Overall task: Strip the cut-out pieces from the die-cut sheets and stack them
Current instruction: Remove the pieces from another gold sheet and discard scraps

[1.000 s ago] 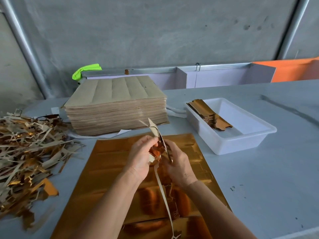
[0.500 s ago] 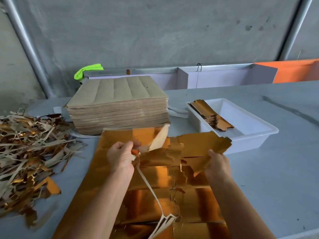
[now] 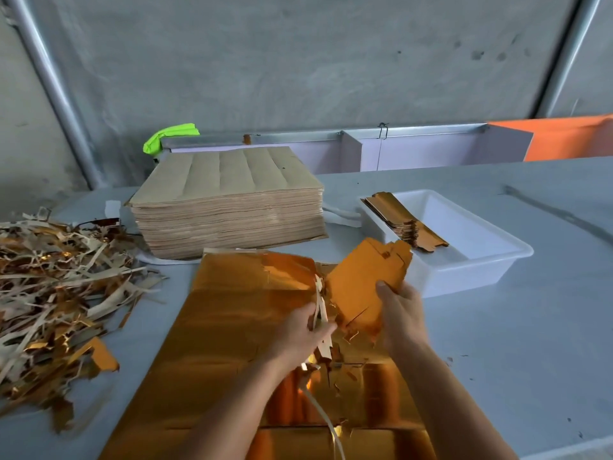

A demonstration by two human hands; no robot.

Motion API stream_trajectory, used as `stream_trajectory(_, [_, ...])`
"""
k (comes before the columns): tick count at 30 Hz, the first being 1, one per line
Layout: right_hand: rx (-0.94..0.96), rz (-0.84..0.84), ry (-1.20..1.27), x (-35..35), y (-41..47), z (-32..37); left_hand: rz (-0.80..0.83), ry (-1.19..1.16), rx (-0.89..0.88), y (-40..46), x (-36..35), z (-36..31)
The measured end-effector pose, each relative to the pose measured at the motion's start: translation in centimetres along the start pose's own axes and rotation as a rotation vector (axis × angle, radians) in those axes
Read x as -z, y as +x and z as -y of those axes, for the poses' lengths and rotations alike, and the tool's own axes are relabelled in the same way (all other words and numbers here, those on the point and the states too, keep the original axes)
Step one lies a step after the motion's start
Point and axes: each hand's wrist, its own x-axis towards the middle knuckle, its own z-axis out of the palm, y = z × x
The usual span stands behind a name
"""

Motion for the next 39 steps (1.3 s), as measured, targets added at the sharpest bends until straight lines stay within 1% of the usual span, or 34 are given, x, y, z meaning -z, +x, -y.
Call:
stream_trajectory(2, [0.084, 0.017, -0.074, 0.2, -0.2, 1.0, -0.064, 0.193, -0.017, 0.4, -0.7, 0.4])
stream_trajectory(4, [0.170, -0.024, -0.058, 0.7, -0.3, 2.7, -0.120, 0.319, -0.020, 0.9, -1.1, 0.5])
stream_trajectory(7, [0.309, -0.100, 0.067, 1.9, 0.3, 5.9, -0.171, 0.361, -0.018, 1.3, -1.5, 0.5])
stream_trajectory(10, [0.432, -0.207, 0.115, 2.9, 0.8, 8.4, -0.192, 0.387, -0.032, 1.5, -1.6, 0.6])
stream_trajectory(12, [0.446, -0.235, 0.137, 3.0, 1.0, 9.0, -0.212, 0.388, -0.038, 1.6, -1.6, 0.5])
stream_trajectory(16, [0.435, -0.277, 0.045, 3.4, 1.3, 9.4, -0.210, 0.375, -0.027, 1.5, -1.6, 0.5])
stream_trajectory(21, [0.559, -0.345, -0.170, 4.6, 2.6, 11.5, -0.202, 0.363, 0.002, 1.5, -1.6, 0.6])
stream_trajectory(24, [0.561, -0.341, -0.349, 5.5, 3.0, 11.4, -0.211, 0.368, -0.003, 1.5, -1.4, 0.7])
stream_trajectory(26, [0.496, -0.270, -0.536, 6.2, 3.1, 10.8, -0.197, 0.315, 0.018, 1.5, -1.2, 0.7])
stream_trajectory(28, [0.444, -0.197, -0.793, 6.8, 3.3, 10.2, -0.187, 0.285, 0.039, 1.6, -1.1, 0.8])
stream_trajectory(30, [0.422, -0.173, -1.026, 7.4, 3.3, 10.1, -0.186, 0.287, 0.050, 1.7, -1.1, 0.9])
stream_trajectory(32, [0.434, -0.227, -1.131, 8.0, 3.4, 10.9, -0.187, 0.292, 0.058, 1.7, -1.2, 0.9])
stream_trajectory(35, [0.484, -0.372, -1.200, 9.3, 3.7, 13.1, -0.194, 0.293, 0.073, 1.7, -1.3, 0.7])
stream_trajectory(37, [0.518, -0.443, -1.226, 10.1, 3.8, 14.7, -0.206, 0.266, 0.080, 1.7, -1.3, 0.6])
stream_trajectory(39, [0.548, -0.496, -1.196, 10.7, 3.7, 15.6, -0.203, 0.256, 0.082, 1.5, -1.2, 0.5])
